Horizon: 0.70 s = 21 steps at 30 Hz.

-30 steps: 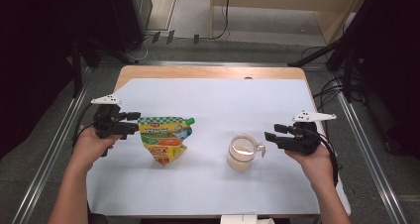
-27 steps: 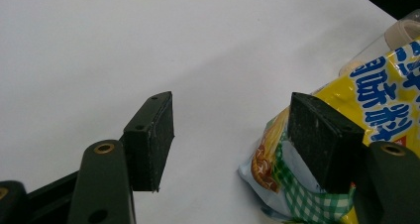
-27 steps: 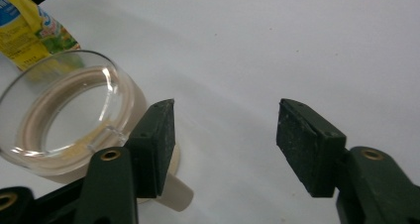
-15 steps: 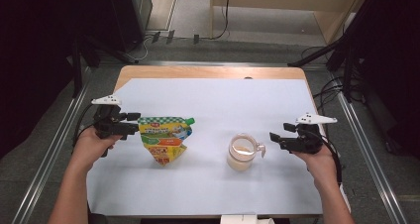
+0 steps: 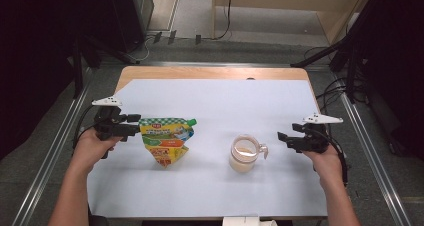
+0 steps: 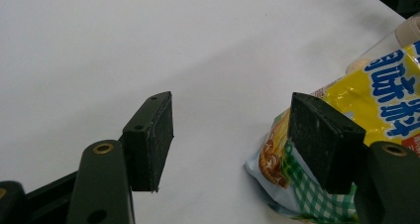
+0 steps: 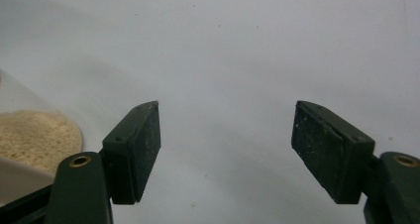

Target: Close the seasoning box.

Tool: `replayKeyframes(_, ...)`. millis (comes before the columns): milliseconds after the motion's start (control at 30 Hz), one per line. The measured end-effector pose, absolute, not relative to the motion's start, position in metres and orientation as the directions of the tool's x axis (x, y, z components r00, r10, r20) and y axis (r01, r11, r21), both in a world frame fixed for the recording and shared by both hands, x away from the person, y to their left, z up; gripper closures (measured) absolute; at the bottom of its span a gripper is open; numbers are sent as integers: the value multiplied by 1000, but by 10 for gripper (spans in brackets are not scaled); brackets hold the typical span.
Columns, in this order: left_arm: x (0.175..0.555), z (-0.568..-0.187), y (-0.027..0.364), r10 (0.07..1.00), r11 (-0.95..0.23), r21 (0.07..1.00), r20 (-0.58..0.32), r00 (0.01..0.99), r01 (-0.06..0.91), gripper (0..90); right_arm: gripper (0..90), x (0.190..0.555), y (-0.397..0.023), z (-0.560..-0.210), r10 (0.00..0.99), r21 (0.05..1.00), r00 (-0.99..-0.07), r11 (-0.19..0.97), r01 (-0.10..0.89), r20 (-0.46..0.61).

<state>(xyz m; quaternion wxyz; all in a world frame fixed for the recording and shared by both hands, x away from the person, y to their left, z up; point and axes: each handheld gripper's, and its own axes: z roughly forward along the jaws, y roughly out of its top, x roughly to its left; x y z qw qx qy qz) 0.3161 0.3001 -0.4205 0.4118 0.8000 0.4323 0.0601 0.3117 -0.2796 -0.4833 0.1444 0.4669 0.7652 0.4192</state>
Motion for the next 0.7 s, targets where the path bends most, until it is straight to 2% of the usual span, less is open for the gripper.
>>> replayKeyframes(567, 318, -422, 302, 747, -282, 709, -261, 612, 647, 332, 278, 314, -277, -487, 835, 758, -525, 234, 608, 163)
replayKeyframes(700, 319, -422, 302, 737, -261, 717, -286, 613, 647, 261, 278, 314, -276, -488, 835, 755, -527, 240, 610, 161)
